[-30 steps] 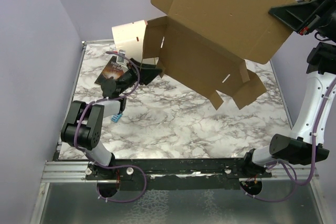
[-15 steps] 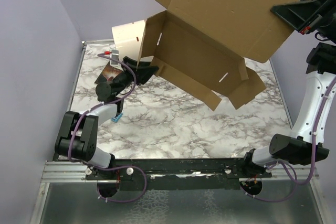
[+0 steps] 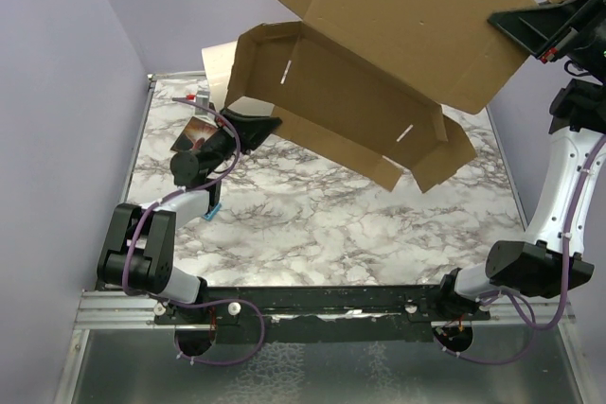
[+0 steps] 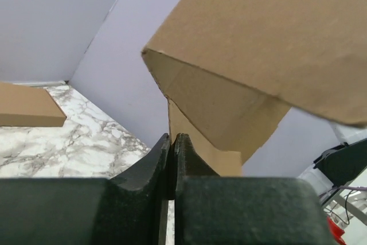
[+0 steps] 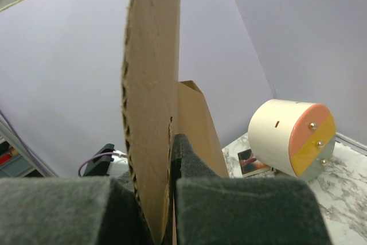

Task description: Fold the paper box

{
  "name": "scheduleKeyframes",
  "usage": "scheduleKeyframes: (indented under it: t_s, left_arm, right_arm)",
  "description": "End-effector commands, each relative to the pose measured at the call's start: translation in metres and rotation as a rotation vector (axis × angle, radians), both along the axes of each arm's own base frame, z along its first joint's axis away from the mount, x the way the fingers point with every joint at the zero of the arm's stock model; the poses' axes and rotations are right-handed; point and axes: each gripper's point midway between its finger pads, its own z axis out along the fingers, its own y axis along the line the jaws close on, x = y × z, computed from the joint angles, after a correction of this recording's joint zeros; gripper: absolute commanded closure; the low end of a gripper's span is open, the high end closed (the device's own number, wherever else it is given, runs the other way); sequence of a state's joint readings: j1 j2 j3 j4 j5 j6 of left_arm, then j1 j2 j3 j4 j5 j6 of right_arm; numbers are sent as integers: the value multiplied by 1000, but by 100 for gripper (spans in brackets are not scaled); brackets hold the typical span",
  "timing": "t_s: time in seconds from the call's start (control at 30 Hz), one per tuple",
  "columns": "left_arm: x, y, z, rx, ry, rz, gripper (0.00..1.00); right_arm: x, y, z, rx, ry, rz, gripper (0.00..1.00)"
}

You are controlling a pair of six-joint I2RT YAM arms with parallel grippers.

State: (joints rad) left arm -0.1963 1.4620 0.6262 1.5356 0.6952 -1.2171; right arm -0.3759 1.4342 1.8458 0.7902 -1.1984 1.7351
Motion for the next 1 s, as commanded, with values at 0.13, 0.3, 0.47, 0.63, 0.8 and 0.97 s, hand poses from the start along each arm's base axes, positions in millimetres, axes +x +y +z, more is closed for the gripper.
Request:
scheduleKeyframes:
  t_s: [0.13, 0.3, 0.47, 0.63, 0.8, 0.97]
  left_arm:
    - [-37, 11, 42, -105, -195, -20, 100]
    - [-34, 12, 41, -101, -191, -20, 75]
    - [-30, 15, 40, -91, -201, 1, 100]
    - [-12, 41, 8, -81, -103, 98, 66]
    - [-11, 89, -40, -142, 67, 302, 31]
    - [-38, 109, -30, -107, -55, 440, 32]
  right_arm:
    - [2, -5, 6, 49, -34, -21, 99]
    - [2, -5, 3, 49, -26, -18, 99]
    - [2, -5, 0, 47, -30, -18, 99]
    - [6, -7, -8, 28, -75, -25, 99]
    - [18, -10, -25, -102, -206, -96, 99]
    - [15, -7, -54, -309, -353, -115, 99]
